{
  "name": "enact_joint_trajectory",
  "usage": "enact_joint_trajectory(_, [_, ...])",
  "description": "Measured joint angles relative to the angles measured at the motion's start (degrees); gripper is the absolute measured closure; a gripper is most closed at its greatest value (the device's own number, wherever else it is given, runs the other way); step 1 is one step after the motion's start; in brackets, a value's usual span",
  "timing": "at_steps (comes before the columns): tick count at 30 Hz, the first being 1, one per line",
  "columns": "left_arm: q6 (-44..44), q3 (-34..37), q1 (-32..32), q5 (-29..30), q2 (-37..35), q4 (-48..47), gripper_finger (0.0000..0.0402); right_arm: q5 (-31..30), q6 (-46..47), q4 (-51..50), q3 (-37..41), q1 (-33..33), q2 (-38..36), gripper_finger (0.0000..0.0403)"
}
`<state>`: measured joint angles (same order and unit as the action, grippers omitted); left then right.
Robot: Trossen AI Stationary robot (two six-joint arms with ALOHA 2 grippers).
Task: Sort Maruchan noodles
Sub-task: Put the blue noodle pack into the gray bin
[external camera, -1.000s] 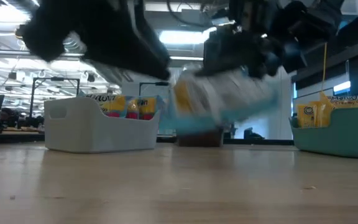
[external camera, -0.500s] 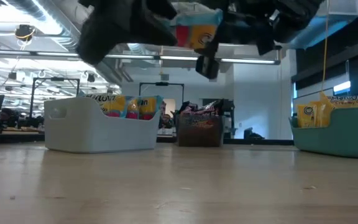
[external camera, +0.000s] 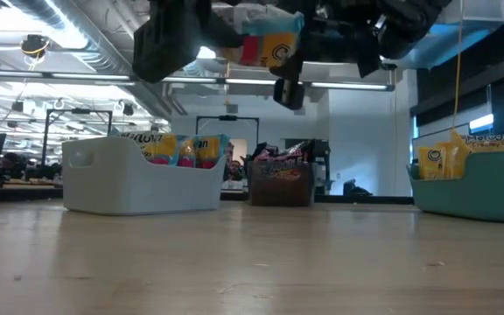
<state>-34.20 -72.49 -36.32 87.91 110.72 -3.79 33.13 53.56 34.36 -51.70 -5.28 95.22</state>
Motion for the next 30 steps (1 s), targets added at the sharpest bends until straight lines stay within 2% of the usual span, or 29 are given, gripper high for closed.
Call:
enact_joint_trajectory(6, [-2.12, 0.00, 2.28, -2.28, 0.00, 0.33, 0.0164, 0.34, 0.13, 0.45, -0.04, 0.93, -0.04, 0.0261])
enact_joint_trajectory(12, [-2.82, 0.00, 3.29, -2.08, 0.00, 2.15, 0.0168, -0.24, 0.17, 0.19, -0.04, 1.51, -0.07, 0.0260])
enact_joint_trajectory(21, [-2.22, 0.00, 2.87, -2.90, -0.02, 4.37, 0.0265, -0.24, -5.04, -0.10, -0.02, 1.60, -0.07, 0.0255])
enact_joint_trajectory(25, [-2.20, 0.00, 2.88, -3.13, -0.02, 4.42, 0.0290, -0.42, -5.59, 0.23, -0.02, 1.57, -0.07, 0.0216])
enact_joint_trajectory(30, [-1.90, 0.00, 1.79, -3.15, -0.02, 4.62, 0.0293, 1.84, -5.84, 0.39, -0.02, 0.35, -0.30, 0.0153])
